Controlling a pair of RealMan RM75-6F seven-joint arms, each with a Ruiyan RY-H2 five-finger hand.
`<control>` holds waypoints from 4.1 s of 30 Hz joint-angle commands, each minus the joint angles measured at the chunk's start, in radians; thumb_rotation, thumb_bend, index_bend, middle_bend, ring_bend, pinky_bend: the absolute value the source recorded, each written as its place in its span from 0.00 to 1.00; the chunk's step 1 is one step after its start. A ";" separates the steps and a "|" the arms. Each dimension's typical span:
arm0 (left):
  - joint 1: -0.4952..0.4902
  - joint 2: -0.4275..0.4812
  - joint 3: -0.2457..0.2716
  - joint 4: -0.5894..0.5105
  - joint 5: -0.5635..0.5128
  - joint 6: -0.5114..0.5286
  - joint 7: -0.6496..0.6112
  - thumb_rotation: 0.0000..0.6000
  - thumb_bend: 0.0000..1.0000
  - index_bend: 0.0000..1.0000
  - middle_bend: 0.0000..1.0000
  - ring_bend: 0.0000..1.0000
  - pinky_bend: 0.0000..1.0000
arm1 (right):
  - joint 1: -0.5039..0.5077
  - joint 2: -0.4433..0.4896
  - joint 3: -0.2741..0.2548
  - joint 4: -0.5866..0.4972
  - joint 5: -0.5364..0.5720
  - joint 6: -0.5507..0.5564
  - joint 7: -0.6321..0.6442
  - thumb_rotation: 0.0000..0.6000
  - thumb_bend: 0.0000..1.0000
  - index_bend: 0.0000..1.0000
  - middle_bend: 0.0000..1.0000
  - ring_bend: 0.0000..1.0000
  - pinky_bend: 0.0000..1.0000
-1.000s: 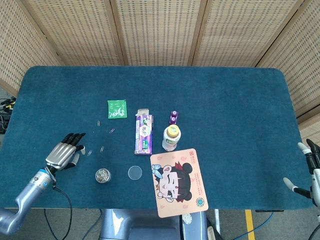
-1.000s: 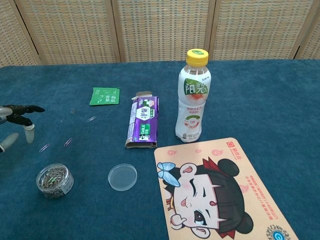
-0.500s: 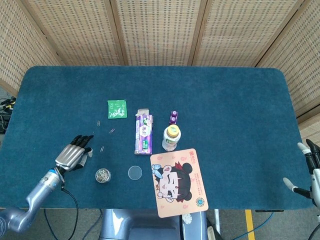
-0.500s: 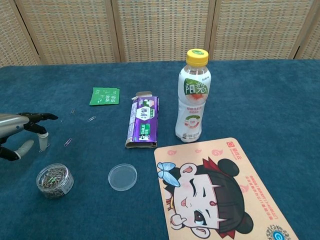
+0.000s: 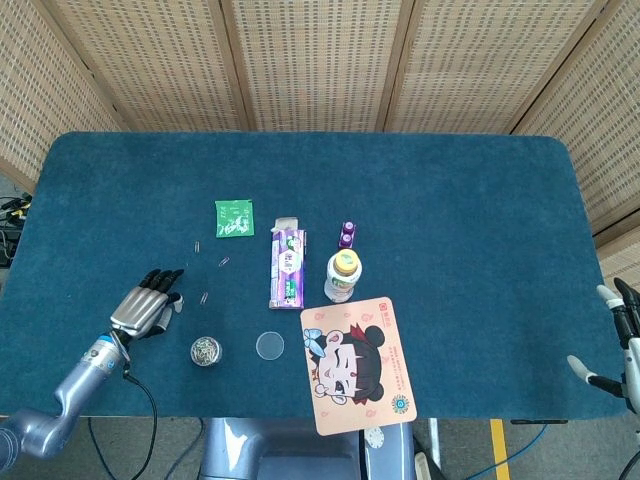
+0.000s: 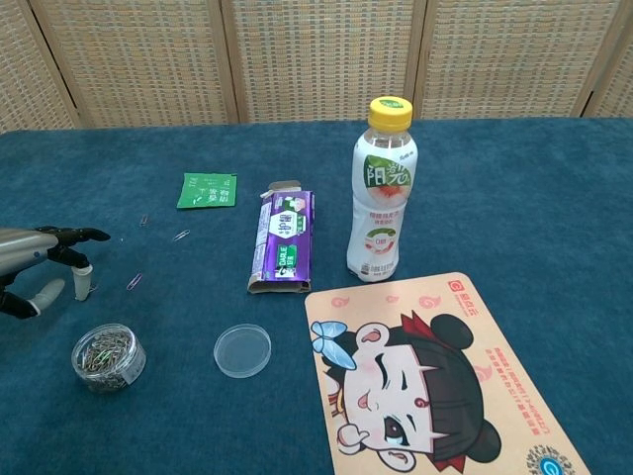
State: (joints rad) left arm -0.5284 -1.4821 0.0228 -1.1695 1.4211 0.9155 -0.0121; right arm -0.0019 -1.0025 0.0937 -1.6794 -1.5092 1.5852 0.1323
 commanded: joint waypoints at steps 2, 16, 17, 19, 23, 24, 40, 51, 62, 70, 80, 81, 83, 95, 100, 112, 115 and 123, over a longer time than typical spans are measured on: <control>0.000 0.002 -0.001 0.020 -0.006 -0.008 0.000 1.00 0.70 0.46 0.00 0.00 0.00 | 0.001 0.000 0.000 0.000 0.000 -0.002 -0.001 1.00 0.00 0.07 0.00 0.00 0.00; 0.002 -0.002 -0.029 0.096 -0.011 0.021 -0.052 1.00 0.70 0.46 0.00 0.00 0.00 | 0.000 0.000 -0.001 -0.002 0.000 -0.001 -0.001 1.00 0.00 0.07 0.00 0.00 0.00; 0.005 0.004 -0.029 0.092 -0.005 0.033 -0.066 1.00 0.70 0.46 0.00 0.00 0.00 | 0.000 0.000 -0.001 -0.001 0.000 -0.001 0.000 1.00 0.00 0.07 0.00 0.00 0.00; 0.012 0.017 -0.030 0.084 0.002 0.053 -0.083 1.00 0.69 0.45 0.00 0.00 0.00 | 0.001 0.000 -0.001 -0.001 0.001 -0.002 0.001 1.00 0.00 0.07 0.00 0.00 0.00; 0.020 0.035 -0.033 0.072 0.001 0.071 -0.074 1.00 0.40 0.41 0.00 0.00 0.00 | 0.001 0.001 -0.003 -0.002 -0.005 -0.002 0.004 1.00 0.00 0.07 0.00 0.00 0.00; 0.022 0.034 -0.036 0.071 -0.004 0.072 -0.066 1.00 0.34 0.41 0.00 0.00 0.00 | 0.000 0.002 -0.003 -0.002 -0.007 -0.001 0.006 1.00 0.00 0.07 0.00 0.00 0.00; 0.014 -0.036 -0.071 0.086 -0.063 0.041 -0.036 1.00 0.41 0.56 0.00 0.00 0.00 | 0.001 0.006 -0.002 0.000 -0.002 -0.004 0.016 1.00 0.00 0.07 0.00 0.00 0.00; 0.014 -0.069 -0.074 0.112 -0.062 0.042 -0.046 1.00 0.30 0.56 0.00 0.00 0.00 | 0.002 0.007 -0.002 0.001 -0.001 -0.006 0.022 1.00 0.00 0.07 0.00 0.00 0.00; 0.001 -0.080 -0.080 0.125 -0.081 0.008 -0.021 1.00 0.30 0.56 0.00 0.00 0.00 | 0.003 0.009 -0.002 0.001 -0.002 -0.007 0.025 1.00 0.00 0.07 0.00 0.00 0.00; -0.012 -0.093 -0.088 0.132 -0.094 -0.013 -0.005 1.00 0.30 0.56 0.00 0.00 0.00 | 0.004 0.009 -0.001 0.002 0.002 -0.009 0.027 1.00 0.00 0.07 0.00 0.00 0.00; -0.025 -0.107 -0.089 0.138 -0.120 -0.050 0.045 1.00 0.36 0.56 0.00 0.00 0.00 | 0.001 0.011 -0.001 0.002 0.001 -0.005 0.032 1.00 0.00 0.07 0.00 0.00 0.00; -0.026 -0.107 -0.090 0.138 -0.123 -0.052 0.051 1.00 0.36 0.56 0.00 0.00 0.00 | 0.001 0.011 -0.001 0.002 0.001 -0.005 0.032 1.00 0.00 0.07 0.00 0.00 0.00; -0.027 -0.108 -0.090 0.137 -0.127 -0.054 0.057 1.00 0.37 0.56 0.00 0.00 0.00 | 0.001 0.011 -0.001 0.002 0.000 -0.005 0.033 1.00 0.00 0.07 0.00 0.00 0.00; -0.025 -0.110 -0.087 0.135 -0.136 -0.059 0.074 1.00 0.42 0.72 0.00 0.00 0.00 | 0.001 0.014 -0.002 0.003 -0.002 -0.004 0.041 1.00 0.00 0.07 0.00 0.00 0.00; -0.023 -0.102 -0.088 0.125 -0.133 -0.051 0.072 1.00 0.42 0.74 0.00 0.00 0.00 | 0.000 0.015 -0.002 0.003 -0.003 -0.003 0.045 1.00 0.00 0.07 0.00 0.00 0.00; -0.021 -0.062 -0.098 0.069 -0.117 -0.013 0.064 1.00 0.43 0.74 0.00 0.00 0.00 | 0.000 0.016 -0.003 0.002 -0.003 -0.003 0.047 1.00 0.00 0.07 0.00 0.00 0.00; -0.018 -0.034 -0.097 0.025 -0.100 0.008 0.058 1.00 0.43 0.74 0.00 0.00 0.00 | 0.000 0.017 -0.003 0.002 -0.004 -0.004 0.047 1.00 0.00 0.07 0.00 0.00 0.00; -0.004 0.055 -0.068 -0.133 -0.015 0.083 0.056 1.00 0.43 0.74 0.00 0.00 0.00 | -0.001 0.017 -0.003 0.001 -0.005 -0.002 0.046 1.00 0.00 0.07 0.00 0.00 0.00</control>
State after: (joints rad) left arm -0.5385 -1.4560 -0.0593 -1.2596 1.3757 0.9739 0.0446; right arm -0.0026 -0.9858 0.0902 -1.6788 -1.5138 1.5830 0.1783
